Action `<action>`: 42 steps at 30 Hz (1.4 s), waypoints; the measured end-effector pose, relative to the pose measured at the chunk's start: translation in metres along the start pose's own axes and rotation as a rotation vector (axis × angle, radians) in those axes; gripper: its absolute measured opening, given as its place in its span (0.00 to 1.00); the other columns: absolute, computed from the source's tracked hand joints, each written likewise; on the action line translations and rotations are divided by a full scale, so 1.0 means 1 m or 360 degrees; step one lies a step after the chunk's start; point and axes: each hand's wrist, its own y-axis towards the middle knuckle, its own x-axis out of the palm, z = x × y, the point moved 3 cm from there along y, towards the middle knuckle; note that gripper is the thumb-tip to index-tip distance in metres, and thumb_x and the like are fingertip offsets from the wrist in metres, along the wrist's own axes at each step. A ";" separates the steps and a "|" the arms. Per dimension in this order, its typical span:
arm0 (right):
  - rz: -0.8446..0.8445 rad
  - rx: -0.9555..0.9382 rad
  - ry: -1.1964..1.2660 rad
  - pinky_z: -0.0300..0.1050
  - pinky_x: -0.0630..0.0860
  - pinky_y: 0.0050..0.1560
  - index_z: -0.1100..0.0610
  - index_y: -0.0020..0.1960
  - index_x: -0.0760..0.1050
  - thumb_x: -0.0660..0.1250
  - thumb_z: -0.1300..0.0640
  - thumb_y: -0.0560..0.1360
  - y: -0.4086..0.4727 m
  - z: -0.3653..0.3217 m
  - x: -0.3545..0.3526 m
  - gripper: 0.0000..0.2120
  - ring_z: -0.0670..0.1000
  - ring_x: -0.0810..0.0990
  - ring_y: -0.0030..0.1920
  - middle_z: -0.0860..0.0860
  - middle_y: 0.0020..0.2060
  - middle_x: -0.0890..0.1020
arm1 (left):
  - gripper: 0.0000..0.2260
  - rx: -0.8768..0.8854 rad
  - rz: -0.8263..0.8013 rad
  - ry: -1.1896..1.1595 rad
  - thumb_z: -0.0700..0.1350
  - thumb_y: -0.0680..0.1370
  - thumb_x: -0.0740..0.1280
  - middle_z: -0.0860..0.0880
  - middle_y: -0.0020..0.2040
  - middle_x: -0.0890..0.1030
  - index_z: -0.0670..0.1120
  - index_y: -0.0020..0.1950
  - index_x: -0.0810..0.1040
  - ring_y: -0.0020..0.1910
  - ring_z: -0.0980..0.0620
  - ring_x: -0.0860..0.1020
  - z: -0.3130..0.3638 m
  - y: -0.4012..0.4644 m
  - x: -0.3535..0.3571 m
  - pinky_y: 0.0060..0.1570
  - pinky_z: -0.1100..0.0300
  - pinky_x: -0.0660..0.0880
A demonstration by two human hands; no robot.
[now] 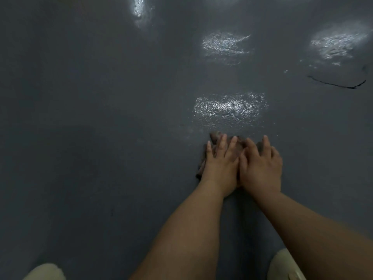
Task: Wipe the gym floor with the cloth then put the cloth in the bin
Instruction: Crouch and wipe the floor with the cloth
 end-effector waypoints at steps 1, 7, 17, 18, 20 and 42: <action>-0.0002 0.0004 0.0006 0.60 0.54 0.71 0.49 0.75 0.61 0.55 0.47 0.80 0.001 -0.003 0.002 0.24 0.64 0.57 0.72 0.58 0.76 0.53 | 0.30 0.0020 0.0029 -0.0009 0.57 0.81 0.51 0.45 0.77 0.36 0.53 0.78 0.42 0.74 0.40 0.34 -0.010 0.003 -0.003 0.69 0.35 0.38; -0.0049 -0.0104 -0.0059 0.62 0.49 0.72 0.50 0.75 0.61 0.48 0.41 0.76 -0.005 -0.023 0.009 0.29 0.63 0.54 0.74 0.57 0.76 0.54 | 0.34 -0.0499 0.0192 -0.0133 0.66 0.77 0.52 0.46 0.78 0.38 0.57 0.77 0.41 0.75 0.42 0.35 -0.114 0.000 -0.015 0.70 0.36 0.40; -0.0099 0.0005 -0.0133 0.60 0.41 0.73 0.46 0.77 0.53 0.52 0.47 0.81 -0.013 -0.028 0.019 0.25 0.58 0.47 0.76 0.54 0.77 0.49 | 0.31 -0.0469 0.0427 -0.0109 0.61 0.73 0.52 0.38 0.71 0.67 0.47 0.71 0.70 0.72 0.41 0.58 -0.102 -0.059 0.024 0.71 0.45 0.44; -0.0100 0.0019 -0.0146 0.60 0.40 0.73 0.47 0.77 0.53 0.52 0.47 0.80 -0.012 -0.029 0.019 0.25 0.58 0.47 0.76 0.54 0.77 0.49 | 0.31 -0.0346 0.0378 -0.0026 0.61 0.74 0.50 0.38 0.73 0.65 0.48 0.72 0.68 0.73 0.41 0.58 -0.098 -0.053 0.022 0.72 0.47 0.45; -0.0085 0.0036 -0.0152 0.59 0.40 0.73 0.48 0.77 0.54 0.53 0.47 0.80 -0.013 -0.033 0.021 0.26 0.59 0.47 0.76 0.54 0.77 0.49 | 0.32 -0.0150 0.0256 0.0087 0.64 0.76 0.47 0.38 0.77 0.49 0.52 0.77 0.55 0.77 0.41 0.49 -0.097 -0.041 0.016 0.73 0.48 0.40; -0.0195 -0.0466 -0.0070 0.55 0.39 0.73 0.49 0.77 0.50 0.52 0.48 0.81 -0.043 -0.180 0.056 0.27 0.58 0.45 0.76 0.55 0.77 0.45 | 0.27 -0.0254 0.0177 0.0022 0.64 0.77 0.51 0.46 0.79 0.49 0.60 0.76 0.54 0.77 0.43 0.48 -0.190 -0.123 0.052 0.65 0.26 0.49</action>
